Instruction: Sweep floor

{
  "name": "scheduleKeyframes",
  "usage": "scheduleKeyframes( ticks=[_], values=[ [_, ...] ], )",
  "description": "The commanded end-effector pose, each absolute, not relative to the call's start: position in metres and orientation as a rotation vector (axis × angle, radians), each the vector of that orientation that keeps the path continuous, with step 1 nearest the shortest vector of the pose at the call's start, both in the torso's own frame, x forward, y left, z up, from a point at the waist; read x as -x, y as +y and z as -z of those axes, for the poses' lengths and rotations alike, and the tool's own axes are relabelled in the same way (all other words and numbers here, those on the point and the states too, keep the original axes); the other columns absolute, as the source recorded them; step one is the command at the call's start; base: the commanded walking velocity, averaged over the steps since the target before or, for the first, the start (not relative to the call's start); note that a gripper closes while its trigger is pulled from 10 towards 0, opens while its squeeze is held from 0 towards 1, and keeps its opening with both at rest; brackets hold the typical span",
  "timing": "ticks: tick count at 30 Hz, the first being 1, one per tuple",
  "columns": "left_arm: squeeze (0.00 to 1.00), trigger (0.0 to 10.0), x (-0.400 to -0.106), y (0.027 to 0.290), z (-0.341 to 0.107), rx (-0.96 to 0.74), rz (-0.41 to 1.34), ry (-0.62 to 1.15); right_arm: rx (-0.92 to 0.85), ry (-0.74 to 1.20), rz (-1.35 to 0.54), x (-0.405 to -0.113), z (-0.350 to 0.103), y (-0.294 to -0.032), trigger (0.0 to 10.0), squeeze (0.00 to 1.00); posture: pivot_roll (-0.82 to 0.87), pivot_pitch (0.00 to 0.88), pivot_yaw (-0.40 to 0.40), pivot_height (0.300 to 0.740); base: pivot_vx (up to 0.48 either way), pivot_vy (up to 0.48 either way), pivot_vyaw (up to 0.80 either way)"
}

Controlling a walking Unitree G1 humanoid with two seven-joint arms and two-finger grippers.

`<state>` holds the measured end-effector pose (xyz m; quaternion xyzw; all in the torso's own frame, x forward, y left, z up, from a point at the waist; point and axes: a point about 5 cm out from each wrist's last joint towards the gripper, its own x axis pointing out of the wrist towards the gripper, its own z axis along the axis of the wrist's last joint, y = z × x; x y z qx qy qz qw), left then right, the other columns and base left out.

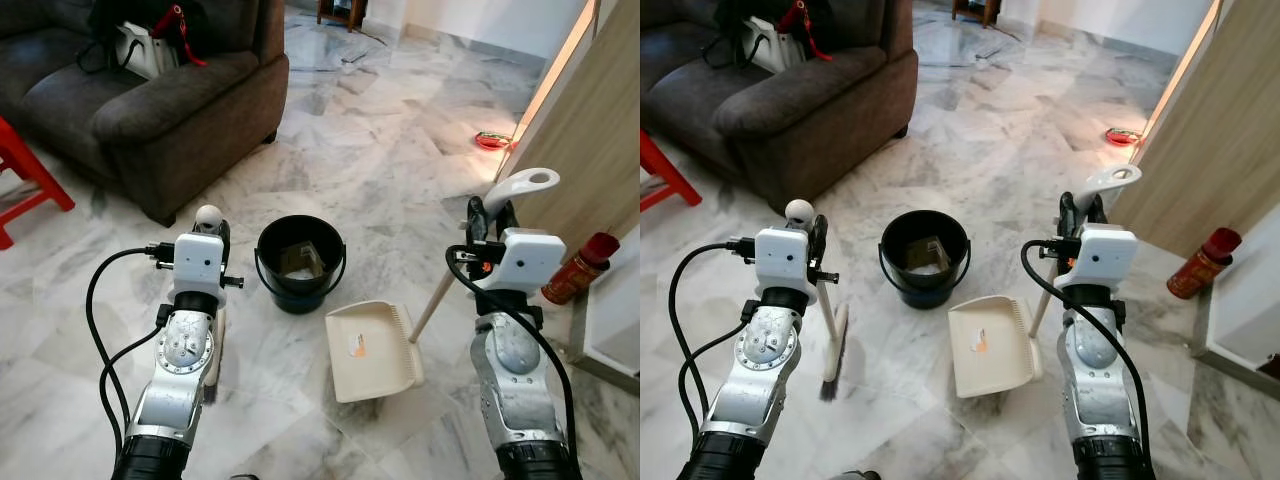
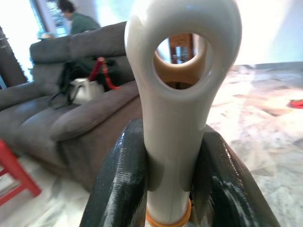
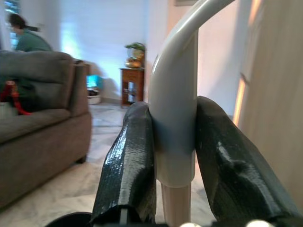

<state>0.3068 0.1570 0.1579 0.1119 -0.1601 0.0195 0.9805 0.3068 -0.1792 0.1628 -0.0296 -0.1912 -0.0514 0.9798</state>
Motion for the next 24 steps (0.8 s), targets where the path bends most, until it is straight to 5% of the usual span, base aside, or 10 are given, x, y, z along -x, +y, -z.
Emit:
scheduleKeyframes(
  ticks=[1,17,24],
  values=[
    [0.00,10.0,-0.3098,0.1511,-0.1700,-0.227,-0.018,-0.384,0.068,-0.408,0.118,-0.3073,-0.1692,-0.1842,10.0,0.00,0.08,0.089,-0.077,0.740,0.000,0.000,-0.80],
    [0.00,10.0,-0.3108,0.1495,-0.1721,-0.226,-0.004,-0.392,0.068,-0.411,0.111,-0.3096,-0.1689,-0.1820,10.0,0.00,0.10,0.077,-0.070,0.740,0.000,0.000,-0.79],
    [0.00,10.0,-0.3091,0.1476,-0.1711,-0.223,0.003,-0.391,0.074,-0.423,0.102,-0.3075,-0.1691,-0.1800,10.0,0.00,0.10,0.072,-0.071,0.740,0.000,0.000,0.00]
  ],
)
